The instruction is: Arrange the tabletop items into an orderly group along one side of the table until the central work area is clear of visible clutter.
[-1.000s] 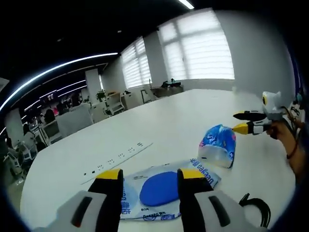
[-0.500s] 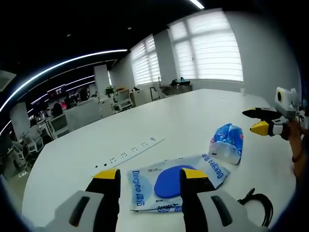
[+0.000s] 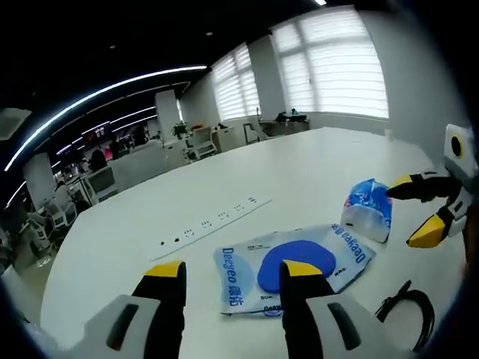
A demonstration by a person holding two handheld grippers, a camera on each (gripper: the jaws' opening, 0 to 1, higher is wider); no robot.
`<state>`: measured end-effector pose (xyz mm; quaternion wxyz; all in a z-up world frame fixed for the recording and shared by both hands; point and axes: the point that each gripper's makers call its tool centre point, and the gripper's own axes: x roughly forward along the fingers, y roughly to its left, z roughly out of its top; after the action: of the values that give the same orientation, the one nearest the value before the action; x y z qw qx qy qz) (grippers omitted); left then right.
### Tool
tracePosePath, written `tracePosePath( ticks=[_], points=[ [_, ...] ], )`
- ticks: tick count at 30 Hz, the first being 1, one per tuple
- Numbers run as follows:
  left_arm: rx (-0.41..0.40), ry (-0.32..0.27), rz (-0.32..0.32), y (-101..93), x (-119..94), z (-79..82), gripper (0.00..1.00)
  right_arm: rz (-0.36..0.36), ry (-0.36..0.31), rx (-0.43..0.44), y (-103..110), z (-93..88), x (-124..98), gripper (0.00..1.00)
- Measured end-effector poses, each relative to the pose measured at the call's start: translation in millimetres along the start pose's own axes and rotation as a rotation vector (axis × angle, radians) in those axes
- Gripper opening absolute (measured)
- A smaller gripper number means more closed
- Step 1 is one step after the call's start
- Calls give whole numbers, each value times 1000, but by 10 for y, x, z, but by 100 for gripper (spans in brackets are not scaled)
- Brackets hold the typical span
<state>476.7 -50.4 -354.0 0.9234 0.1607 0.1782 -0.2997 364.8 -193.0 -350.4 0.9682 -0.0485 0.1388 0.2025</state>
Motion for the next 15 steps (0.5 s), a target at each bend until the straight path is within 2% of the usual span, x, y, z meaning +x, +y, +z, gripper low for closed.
tracePosePath(
  ticks=[4, 8, 13, 15],
  points=[
    [34, 26, 33, 59, 28, -56, 49, -14, 62, 6, 37, -128, 96, 45],
    [31, 54, 32, 85, 84, -143, 49, -43, 91, 7, 64, -196, 135, 49],
    [21, 78, 30, 110, 131, -222, 49, -71, 133, 34, 122, -276, 181, 49],
    [24, 82, 27, 101, 145, -238, 49, -90, 171, 41, 132, -352, 181, 49]
  ],
)
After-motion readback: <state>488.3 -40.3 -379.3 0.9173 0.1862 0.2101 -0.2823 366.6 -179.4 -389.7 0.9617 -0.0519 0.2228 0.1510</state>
